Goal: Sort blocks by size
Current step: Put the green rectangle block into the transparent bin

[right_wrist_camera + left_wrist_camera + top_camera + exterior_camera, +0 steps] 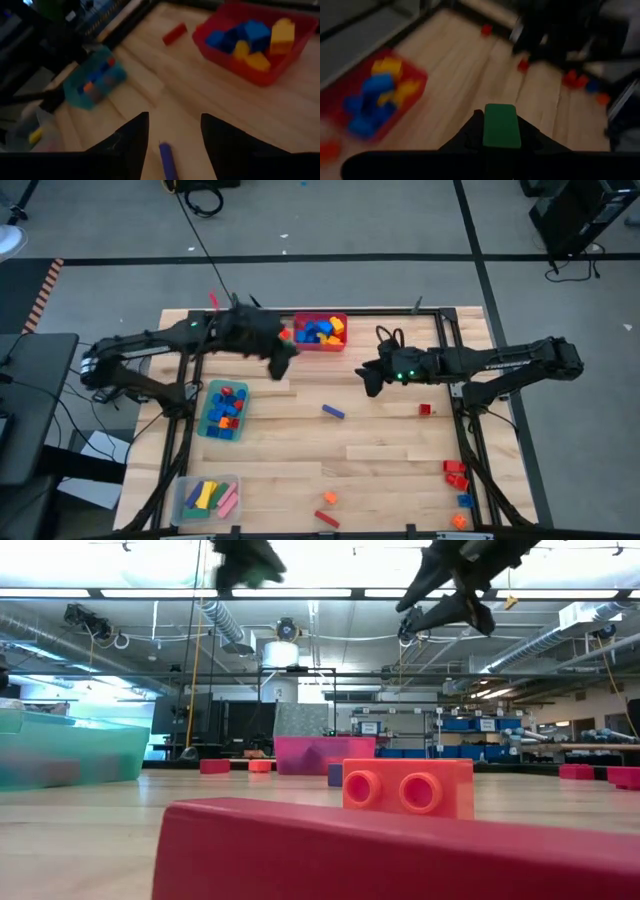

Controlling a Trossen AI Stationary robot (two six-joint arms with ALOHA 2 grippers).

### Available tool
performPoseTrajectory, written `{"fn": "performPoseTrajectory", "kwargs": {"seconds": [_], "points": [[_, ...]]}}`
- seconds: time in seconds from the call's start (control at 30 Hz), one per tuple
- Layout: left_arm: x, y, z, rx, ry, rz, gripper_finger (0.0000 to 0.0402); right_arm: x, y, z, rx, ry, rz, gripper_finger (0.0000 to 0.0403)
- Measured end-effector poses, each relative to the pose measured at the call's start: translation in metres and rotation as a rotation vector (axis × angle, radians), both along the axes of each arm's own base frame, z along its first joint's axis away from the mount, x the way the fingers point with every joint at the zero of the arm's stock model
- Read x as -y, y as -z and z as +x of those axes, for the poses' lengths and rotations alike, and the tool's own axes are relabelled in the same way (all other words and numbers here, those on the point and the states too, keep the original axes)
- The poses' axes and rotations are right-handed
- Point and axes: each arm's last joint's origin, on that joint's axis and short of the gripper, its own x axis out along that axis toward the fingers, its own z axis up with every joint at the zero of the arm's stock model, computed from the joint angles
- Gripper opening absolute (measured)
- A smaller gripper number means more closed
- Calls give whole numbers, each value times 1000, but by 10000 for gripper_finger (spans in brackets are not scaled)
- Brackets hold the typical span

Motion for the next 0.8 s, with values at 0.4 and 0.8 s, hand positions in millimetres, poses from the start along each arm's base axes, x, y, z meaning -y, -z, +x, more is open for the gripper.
{"fn": "performPoseTrajectory", "kwargs": {"seconds": [0.4, 0.8], "points": [[124, 12, -76, -217, -83, -134, 57, -26, 1, -2, -7, -59, 11, 189], [254, 74, -99, -499, -90, -374, 57, -49, 4, -6, -46, -223, 63, 187]]}}
